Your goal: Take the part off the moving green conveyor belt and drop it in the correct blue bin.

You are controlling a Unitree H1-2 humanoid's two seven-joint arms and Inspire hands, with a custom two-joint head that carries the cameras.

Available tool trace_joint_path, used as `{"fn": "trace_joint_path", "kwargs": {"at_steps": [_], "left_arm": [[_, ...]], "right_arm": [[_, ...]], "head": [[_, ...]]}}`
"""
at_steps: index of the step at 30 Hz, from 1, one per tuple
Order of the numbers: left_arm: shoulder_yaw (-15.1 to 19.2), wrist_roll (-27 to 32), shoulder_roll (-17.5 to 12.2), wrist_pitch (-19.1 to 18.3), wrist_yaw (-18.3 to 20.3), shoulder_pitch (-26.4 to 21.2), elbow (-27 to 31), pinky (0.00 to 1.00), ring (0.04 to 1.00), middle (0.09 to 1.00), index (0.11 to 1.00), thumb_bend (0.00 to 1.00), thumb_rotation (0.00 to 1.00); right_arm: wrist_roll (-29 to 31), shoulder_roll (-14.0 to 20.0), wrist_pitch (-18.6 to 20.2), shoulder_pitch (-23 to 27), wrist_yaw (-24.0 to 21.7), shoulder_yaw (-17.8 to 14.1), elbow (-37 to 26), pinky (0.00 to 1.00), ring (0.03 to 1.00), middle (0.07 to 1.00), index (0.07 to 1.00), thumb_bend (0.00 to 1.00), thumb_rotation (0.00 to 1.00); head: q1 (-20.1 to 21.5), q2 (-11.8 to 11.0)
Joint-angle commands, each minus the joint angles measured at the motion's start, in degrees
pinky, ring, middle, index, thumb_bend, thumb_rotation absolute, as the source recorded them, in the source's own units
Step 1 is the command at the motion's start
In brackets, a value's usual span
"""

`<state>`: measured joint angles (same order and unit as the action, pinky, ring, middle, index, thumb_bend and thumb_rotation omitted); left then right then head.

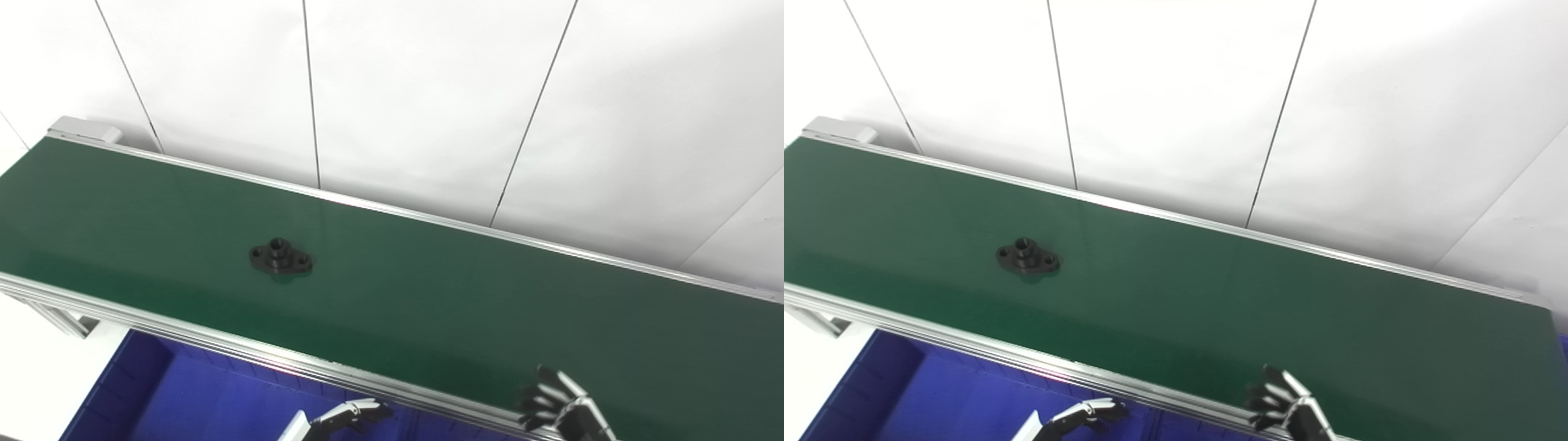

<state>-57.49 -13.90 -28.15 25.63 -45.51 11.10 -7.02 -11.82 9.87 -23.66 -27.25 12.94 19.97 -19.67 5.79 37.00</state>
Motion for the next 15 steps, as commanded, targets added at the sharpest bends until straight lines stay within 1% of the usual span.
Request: {"fn": "trace_joint_path", "kwargs": {"at_steps": [1, 2, 3, 6, 7, 8, 9, 10, 11, 12, 15], "left_arm": [[0.4, 0.0, -1.2, 1.3, -1.0, -0.6, 1.7, 0.65, 0.744, 0.822, 0.76, 0.75, 0.36], [0.6, 0.4, -1.7, 1.3, -0.8, -0.5, 2.0, 0.64, 0.739, 0.823, 0.762, 0.75, 0.37], [0.7, 0.4, -2.0, 1.3, -0.9, -0.4, 2.3, 0.63, 0.737, 0.824, 0.764, 0.76, 0.38], [1.5, 1.4, -2.7, 1.3, -0.6, -0.2, 3.2, 0.6, 0.72, 0.815, 0.762, 0.77, 0.38], [1.7, 1.9, -3.0, 1.3, -0.3, -0.1, 3.4, 0.6, 0.717, 0.814, 0.762, 0.77, 0.38], [1.9, 2.3, -3.3, 1.3, 0.0, 0.0, 3.6, 0.6, 0.723, 0.816, 0.765, 0.77, 0.38], [1.9, 2.2, -3.6, 1.3, 0.0, 0.0, 3.6, 0.6, 0.727, 0.818, 0.767, 0.77, 0.38], [2.0, 1.9, -3.9, 1.3, -0.1, -0.1, 3.6, 0.6, 0.727, 0.821, 0.77, 0.77, 0.39], [2.0, 1.8, -4.1, 1.3, -0.2, -0.1, 3.5, 0.6, 0.728, 0.824, 0.774, 0.76, 0.4], [1.9, 1.8, -4.4, 1.3, -0.1, -0.3, 3.4, 0.6, 0.729, 0.825, 0.775, 0.76, 0.4], [2.0, 3.0, -4.8, 1.3, 0.6, -0.6, 3.1, 0.59, 0.731, 0.827, 0.784, 0.76, 0.41]], "right_arm": [[-1.0, -1.6, -0.8, 0.8, -1.7, -0.7, -3.5, 0.47, 0.577, 0.674, 0.789, 0.7, 0.36], [-1.8, -2.4, -0.1, 1.5, -2.3, -1.2, -4.1, 0.47, 0.581, 0.674, 0.793, 0.7, 0.38], [-2.2, -3.0, 0.4, 2.2, -2.7, -1.7, -4.5, 0.47, 0.583, 0.674, 0.794, 0.69, 0.39], [-2.0, -5.2, 1.7, 4.3, -3.7, -3.1, -5.5, 0.5, 0.595, 0.673, 0.786, 0.69, 0.39], [-2.4, -6.0, 1.6, 5.2, -3.8, -3.7, -5.6, 0.5, 0.595, 0.669, 0.781, 0.7, 0.38], [-3.1, -6.6, 1.4, 6.0, -4.0, -4.1, -5.5, 0.5, 0.592, 0.664, 0.777, 0.69, 0.37], [-3.5, -7.0, 1.2, 7.0, -4.2, -4.6, -5.3, 0.5, 0.59, 0.663, 0.778, 0.69, 0.37], [-4.0, -7.5, 1.2, 7.9, -4.4, -5.0, -5.1, 0.5, 0.588, 0.666, 0.78, 0.68, 0.36], [-4.3, -7.9, 1.3, 8.4, -4.7, -5.2, -5.0, 0.49, 0.584, 0.668, 0.78, 0.68, 0.36], [-4.4, -8.3, 1.8, 9.2, -4.9, -5.6, -5.0, 0.48, 0.582, 0.668, 0.781, 0.68, 0.36], [-3.8, -9.4, 3.0, 10.6, -5.5, -6.5, -5.2, 0.49, 0.608, 0.689, 0.781, 0.67, 0.31]], "head": [[1.5, 0.9], [3.3, 1.6], [3.7, 1.7], [7.8, 2.7], [8.6, 2.6], [10.7, 2.3], [10.9, 2.2], [12.3, 1.9], [12.3, 1.9], [13.2, 1.9], [13.8, 2.1]]}}
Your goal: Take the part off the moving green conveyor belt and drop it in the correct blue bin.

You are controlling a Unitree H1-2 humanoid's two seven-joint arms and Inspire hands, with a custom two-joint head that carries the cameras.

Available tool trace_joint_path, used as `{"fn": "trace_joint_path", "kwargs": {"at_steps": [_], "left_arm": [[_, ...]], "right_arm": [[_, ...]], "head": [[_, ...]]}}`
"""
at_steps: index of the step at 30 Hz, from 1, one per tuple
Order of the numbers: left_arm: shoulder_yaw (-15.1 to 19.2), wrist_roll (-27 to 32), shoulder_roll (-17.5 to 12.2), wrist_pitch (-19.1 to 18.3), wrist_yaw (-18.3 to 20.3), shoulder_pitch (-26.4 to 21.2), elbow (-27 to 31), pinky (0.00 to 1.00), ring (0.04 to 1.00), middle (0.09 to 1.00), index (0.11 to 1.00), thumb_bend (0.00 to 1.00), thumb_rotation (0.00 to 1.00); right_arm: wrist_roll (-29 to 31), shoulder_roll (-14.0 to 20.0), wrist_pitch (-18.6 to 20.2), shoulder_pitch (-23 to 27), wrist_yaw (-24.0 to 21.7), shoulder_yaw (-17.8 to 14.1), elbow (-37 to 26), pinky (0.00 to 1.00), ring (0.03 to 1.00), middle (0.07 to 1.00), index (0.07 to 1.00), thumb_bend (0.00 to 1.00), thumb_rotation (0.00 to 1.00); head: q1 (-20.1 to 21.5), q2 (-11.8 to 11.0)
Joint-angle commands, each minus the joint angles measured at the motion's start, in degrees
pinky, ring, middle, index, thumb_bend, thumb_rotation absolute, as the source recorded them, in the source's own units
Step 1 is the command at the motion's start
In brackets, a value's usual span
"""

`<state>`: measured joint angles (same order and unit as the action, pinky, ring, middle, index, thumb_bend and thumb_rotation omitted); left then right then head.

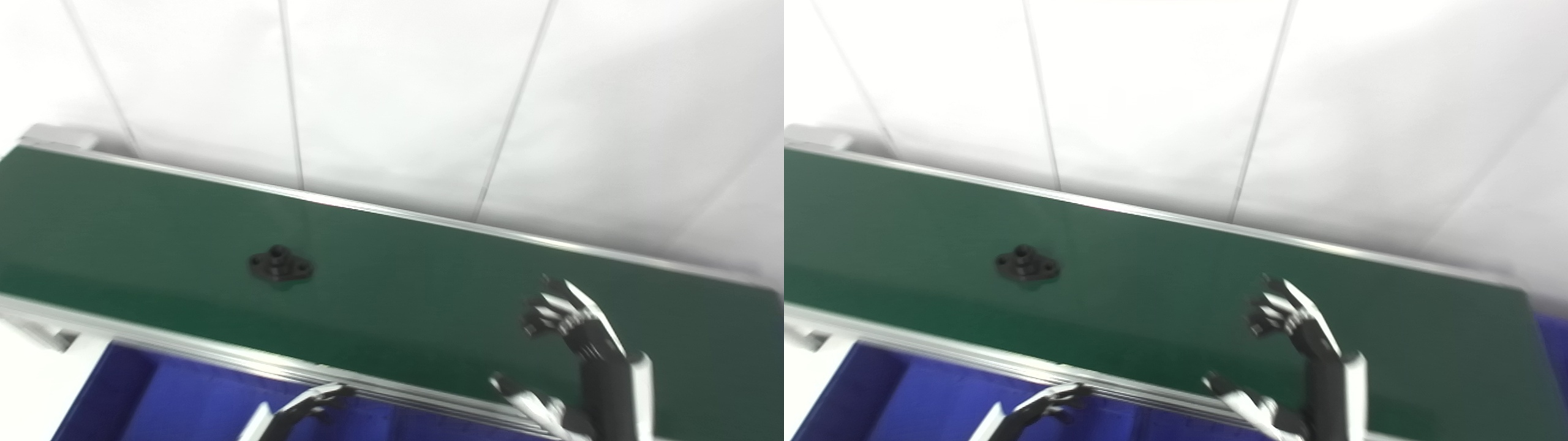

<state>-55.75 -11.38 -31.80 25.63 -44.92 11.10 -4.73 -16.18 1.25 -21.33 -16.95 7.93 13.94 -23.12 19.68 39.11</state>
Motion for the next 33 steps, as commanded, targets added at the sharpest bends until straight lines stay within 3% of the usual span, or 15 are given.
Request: {"fn": "trace_joint_path", "kwargs": {"at_steps": [1, 5, 11, 14, 19, 25, 33], "left_arm": [[0.4, 0.9, -1.2, 1.3, 0.3, -0.6, 0.9, 0.59, 0.731, 0.828, 0.784, 0.76, 0.41], [2.1, 4.1, -1.1, 1.3, 3.9, -0.1, 1.4, 0.6, 0.751, 0.831, 0.794, 0.75, 0.41], [8.0, 7.0, 0.5, 1.3, 11.5, 2.6, 2.5, 0.61, 0.743, 0.82, 0.798, 0.74, 0.4], [8.6, 5.2, 0.7, 1.3, 10.9, 3.0, 2.6, 0.61, 0.736, 0.808, 0.792, 0.71, 0.4], [7.2, 2.5, 0.7, 1.3, 7.9, 2.8, 2.3, 0.61, 0.734, 0.791, 0.778, 0.7, 0.42], [4.1, 0.7, -0.2, 1.3, 5.3, 1.4, 3.0, 0.63, 0.728, 0.779, 0.768, 0.69, 0.39], [0.9, 0.0, -0.8, 1.3, 3.2, 0.4, 2.8, 0.64, 0.712, 0.76, 0.768, 0.72, 0.45]], "right_arm": [[0.9, -1.0, 1.2, 0.8, -0.8, -0.7, -1.9, 0.49, 0.611, 0.691, 0.78, 0.67, 0.31], [-0.4, -1.6, 2.5, 3.4, -1.8, -2.4, -1.7, 0.5, 0.618, 0.696, 0.785, 0.65, 0.3], [-1.3, -1.2, 6.4, 7.2, -4.3, -3.7, -2.4, 0.5, 0.618, 0.696, 0.785, 0.68, 0.31], [-2.5, -0.5, 12.6, 8.6, -7.3, -4.0, -4.0, 0.51, 0.638, 0.71, 0.793, 0.7, 0.36], [-1.7, 0.1, 21.8, 10.9, -11.4, -4.1, -5.6, 0.56, 0.663, 0.729, 0.793, 0.73, 0.31], [-3.7, 1.5, 26.2, 14.5, -14.2, -3.7, -4.7, 0.57, 0.669, 0.738, 0.796, 0.76, 0.31], [-8.9, 2.7, 31.7, 21.2, -18.1, -1.0, -2.4, 0.59, 0.687, 0.759, 0.806, 0.75, 0.3]], "head": [[0.6, 0.6], [1.8, 1.7], [1.8, 3.2], [1.3, 3.3], [-1.5, 3.0], [-2.2, 2.6], [-2.6, 2.0]]}}
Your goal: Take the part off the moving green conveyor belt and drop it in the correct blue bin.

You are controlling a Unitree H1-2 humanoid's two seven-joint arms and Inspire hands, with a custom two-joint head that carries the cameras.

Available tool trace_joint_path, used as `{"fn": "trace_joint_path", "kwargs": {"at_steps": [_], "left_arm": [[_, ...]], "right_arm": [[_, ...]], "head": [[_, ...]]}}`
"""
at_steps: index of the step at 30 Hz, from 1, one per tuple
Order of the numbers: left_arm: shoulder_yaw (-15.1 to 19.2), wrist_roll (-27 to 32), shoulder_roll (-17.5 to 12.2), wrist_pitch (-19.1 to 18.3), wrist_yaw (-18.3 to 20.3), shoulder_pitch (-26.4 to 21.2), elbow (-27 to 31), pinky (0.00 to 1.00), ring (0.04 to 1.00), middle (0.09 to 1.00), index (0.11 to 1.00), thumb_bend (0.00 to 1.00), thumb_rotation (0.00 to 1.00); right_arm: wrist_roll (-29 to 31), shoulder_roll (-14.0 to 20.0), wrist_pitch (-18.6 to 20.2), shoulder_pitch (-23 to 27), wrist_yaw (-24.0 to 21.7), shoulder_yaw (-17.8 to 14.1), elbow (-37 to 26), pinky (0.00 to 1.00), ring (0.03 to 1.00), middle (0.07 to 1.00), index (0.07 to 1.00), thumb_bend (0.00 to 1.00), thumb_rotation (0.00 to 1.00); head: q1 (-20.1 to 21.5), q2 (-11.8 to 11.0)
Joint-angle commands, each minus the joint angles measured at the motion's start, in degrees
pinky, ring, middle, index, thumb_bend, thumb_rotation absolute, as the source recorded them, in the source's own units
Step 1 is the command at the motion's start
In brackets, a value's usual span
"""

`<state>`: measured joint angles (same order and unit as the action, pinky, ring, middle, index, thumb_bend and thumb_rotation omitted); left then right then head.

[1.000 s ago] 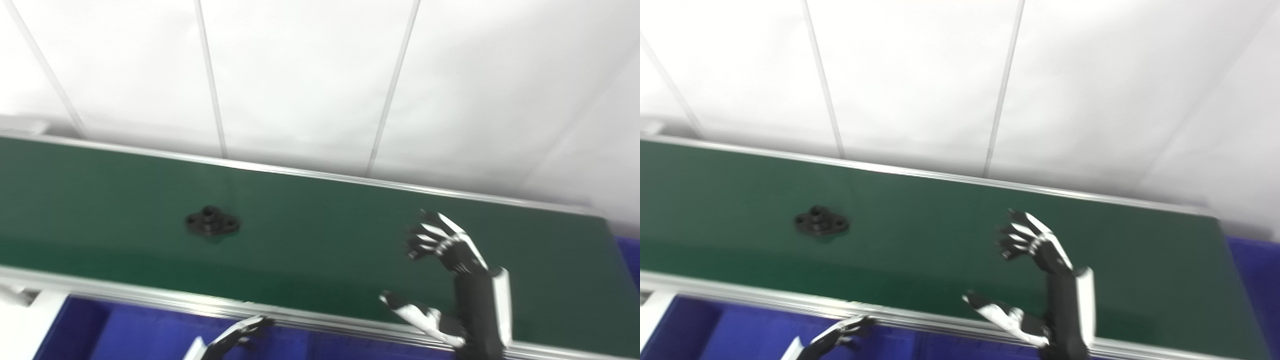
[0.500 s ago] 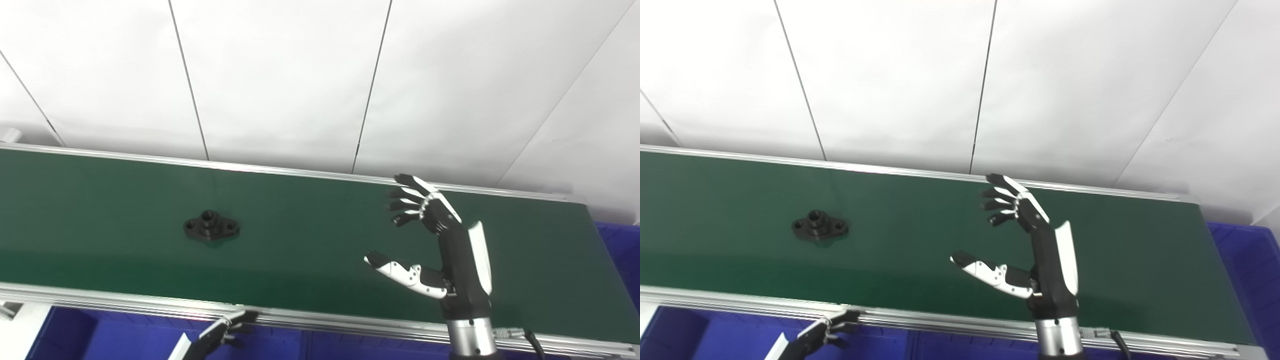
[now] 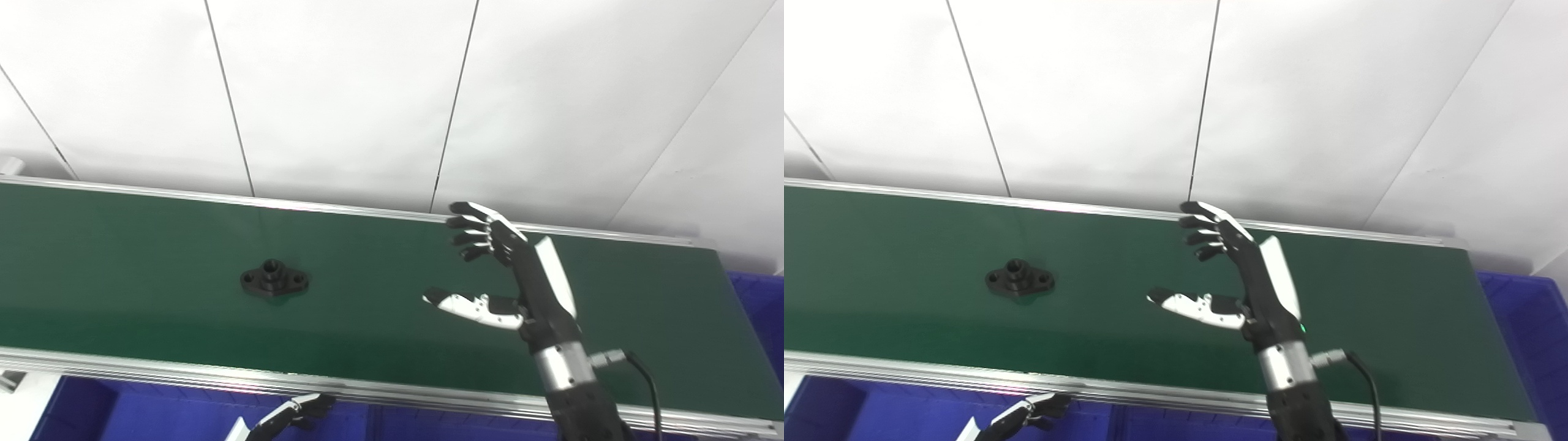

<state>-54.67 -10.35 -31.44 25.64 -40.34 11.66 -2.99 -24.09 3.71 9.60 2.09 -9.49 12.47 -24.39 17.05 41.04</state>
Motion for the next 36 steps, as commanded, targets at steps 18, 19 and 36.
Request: {"fn": "trace_joint_path", "kwargs": {"at_steps": [18, 19, 36], "left_arm": [[7.5, 4.0, 1.8, 1.3, 11.2, 2.4, 1.8, 0.62, 0.71, 0.775, 0.778, 0.66, 0.41], [7.9, 4.2, 1.9, 1.3, 11.9, 2.5, 1.8, 0.62, 0.714, 0.778, 0.781, 0.66, 0.41], [10.0, 2.4, 3.2, 1.3, 15.3, 3.0, 2.0, 0.7, 0.76, 0.8, 0.792, 0.63, 0.36]], "right_arm": [[-10.2, 0.8, 3.9, 19.3, -7.2, 9.2, 14.1, 0.58, 0.692, 0.767, 0.84, 0.8, 0.36], [-10.9, 0.8, 3.9, 20.1, -7.3, 9.7, 15.1, 0.6, 0.706, 0.771, 0.846, 0.8, 0.38], [-14.7, 0.6, 4.7, 26.3, -11.3, 15.5, 23.3, 0.65, 0.752, 0.806, 0.848, 0.79, 0.41]], "head": [[-2.1, 0.3], [-2.2, 0.3], [-4.7, 0.1]]}}
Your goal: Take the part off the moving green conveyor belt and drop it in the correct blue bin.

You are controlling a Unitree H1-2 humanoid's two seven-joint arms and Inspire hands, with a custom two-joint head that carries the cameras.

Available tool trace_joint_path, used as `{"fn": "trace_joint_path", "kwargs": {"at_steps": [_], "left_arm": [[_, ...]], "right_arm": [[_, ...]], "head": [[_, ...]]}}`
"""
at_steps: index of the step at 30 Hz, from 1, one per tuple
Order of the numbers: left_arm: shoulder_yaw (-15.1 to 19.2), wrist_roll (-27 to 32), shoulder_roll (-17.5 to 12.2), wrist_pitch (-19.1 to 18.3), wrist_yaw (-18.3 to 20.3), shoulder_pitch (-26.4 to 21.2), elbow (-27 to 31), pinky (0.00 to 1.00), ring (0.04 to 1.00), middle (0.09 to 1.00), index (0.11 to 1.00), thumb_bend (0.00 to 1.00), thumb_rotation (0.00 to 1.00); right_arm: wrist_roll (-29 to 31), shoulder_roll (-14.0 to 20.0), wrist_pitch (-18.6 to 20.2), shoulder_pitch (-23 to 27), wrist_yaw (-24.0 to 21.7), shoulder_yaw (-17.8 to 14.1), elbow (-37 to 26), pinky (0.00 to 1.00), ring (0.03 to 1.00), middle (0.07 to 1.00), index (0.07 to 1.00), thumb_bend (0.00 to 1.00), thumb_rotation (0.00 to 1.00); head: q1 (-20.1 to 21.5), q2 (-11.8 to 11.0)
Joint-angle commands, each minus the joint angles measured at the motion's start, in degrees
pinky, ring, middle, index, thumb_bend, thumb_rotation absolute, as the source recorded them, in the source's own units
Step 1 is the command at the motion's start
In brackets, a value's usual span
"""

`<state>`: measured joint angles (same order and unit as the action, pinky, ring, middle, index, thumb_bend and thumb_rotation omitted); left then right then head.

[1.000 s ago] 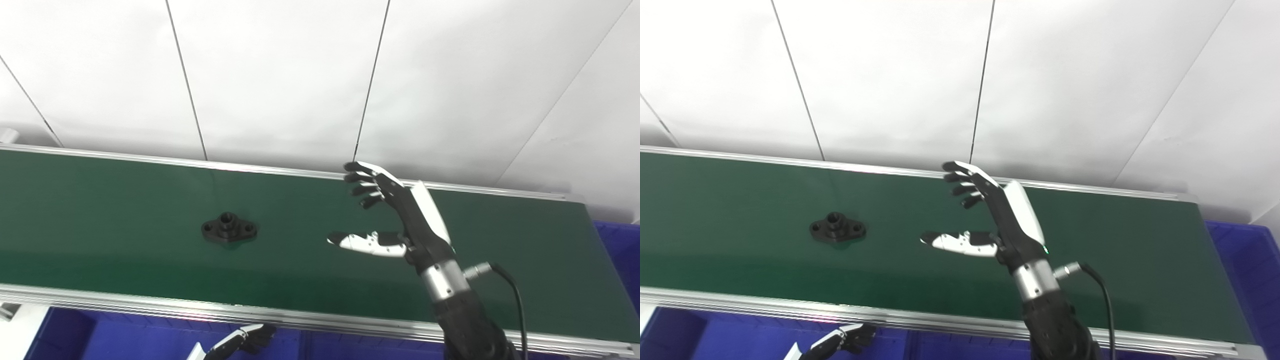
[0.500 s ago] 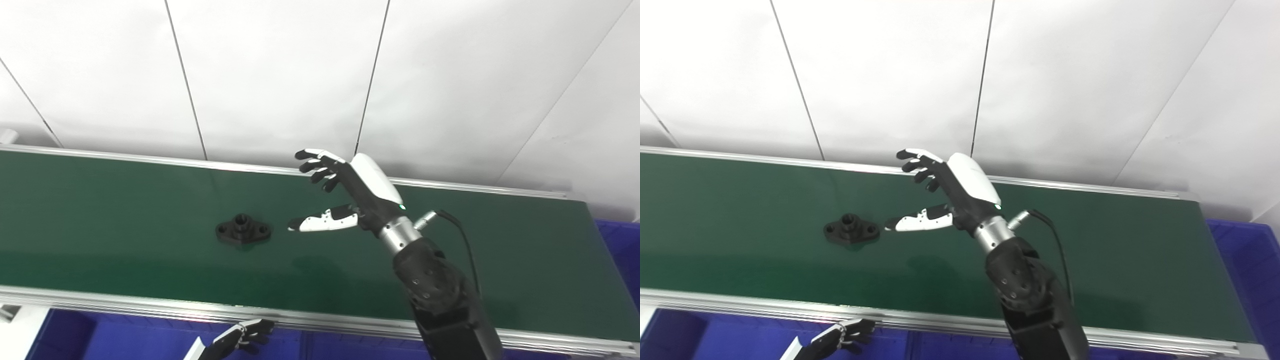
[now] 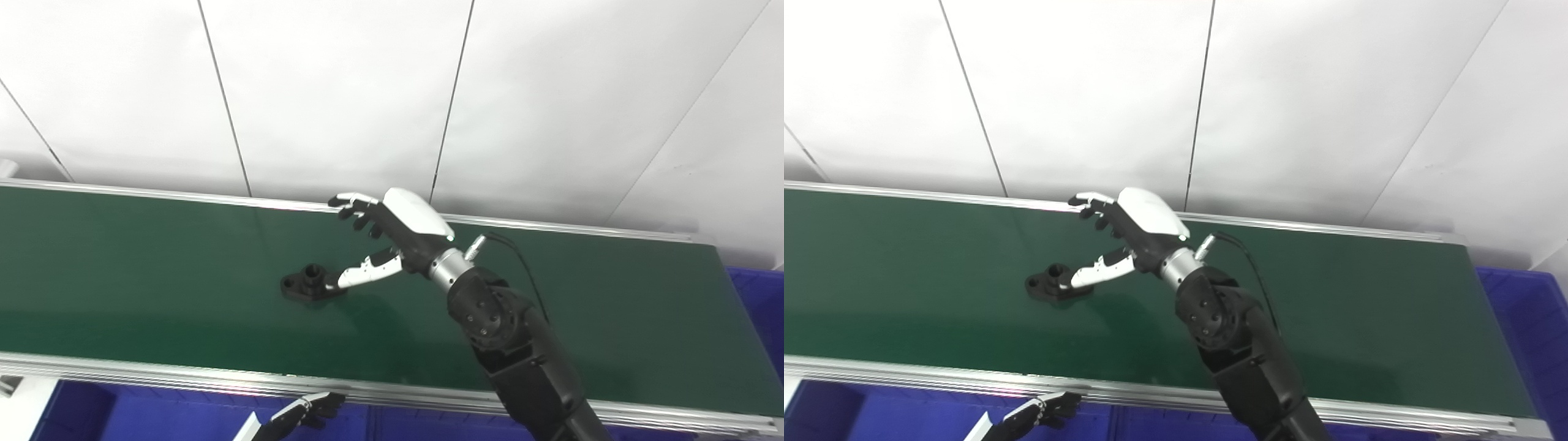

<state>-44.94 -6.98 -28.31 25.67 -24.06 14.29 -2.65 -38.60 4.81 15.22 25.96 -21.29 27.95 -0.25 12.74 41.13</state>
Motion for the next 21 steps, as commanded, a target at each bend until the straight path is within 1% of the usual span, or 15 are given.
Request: {"fn": "trace_joint_path", "kwargs": {"at_steps": [1, 3, 7, 12, 21], "left_arm": [[0.0, -1.3, 0.1, 1.3, -1.3, 0.4, 1.8, 0.7, 0.76, 0.799, 0.792, 0.63, 0.36], [-0.3, -1.6, 0.1, 1.3, -1.8, 0.4, 2.1, 0.7, 0.762, 0.799, 0.793, 0.62, 0.36], [-0.8, -1.9, 0.2, 1.3, -2.6, 0.4, 2.2, 0.7, 0.762, 0.798, 0.792, 0.62, 0.37], [-1.2, -2.5, 0.2, 1.3, -3.2, 0.3, 2.1, 0.69, 0.757, 0.795, 0.786, 0.64, 0.39], [-1.5, -3.4, 0.5, 1.3, -3.6, 0.6, 3.0, 0.7, 0.757, 0.791, 0.786, 0.64, 0.38]], "right_arm": [[-0.4, -0.3, -1.7, 2.5, 0.7, 0.5, -0.1, 0.65, 0.752, 0.807, 0.848, 0.79, 0.41], [-1.0, 0.2, -2.6, 2.7, 0.5, 1.6, 1.1, 0.65, 0.759, 0.813, 0.851, 0.79, 0.41], [-2.4, 1.4, -2.5, 3.3, -0.1, 3.4, 2.0, 0.68, 0.782, 0.824, 0.855, 0.79, 0.4], [-3.5, 2.1, -2.9, 4.3, -0.2, 5.0, 4.2, 0.7, 0.802, 0.831, 0.849, 0.81, 0.38], [-5.1, 3.3, -5.4, 5.6, 0.3, 7.8, 8.4, 0.7, 0.799, 0.826, 0.843, 0.82, 0.38]], "head": [[-0.7, 0.2], [-1.1, 0.2], [-1.9, 0.1], [-2.4, 0.2], [-3.5, 0.7]]}}
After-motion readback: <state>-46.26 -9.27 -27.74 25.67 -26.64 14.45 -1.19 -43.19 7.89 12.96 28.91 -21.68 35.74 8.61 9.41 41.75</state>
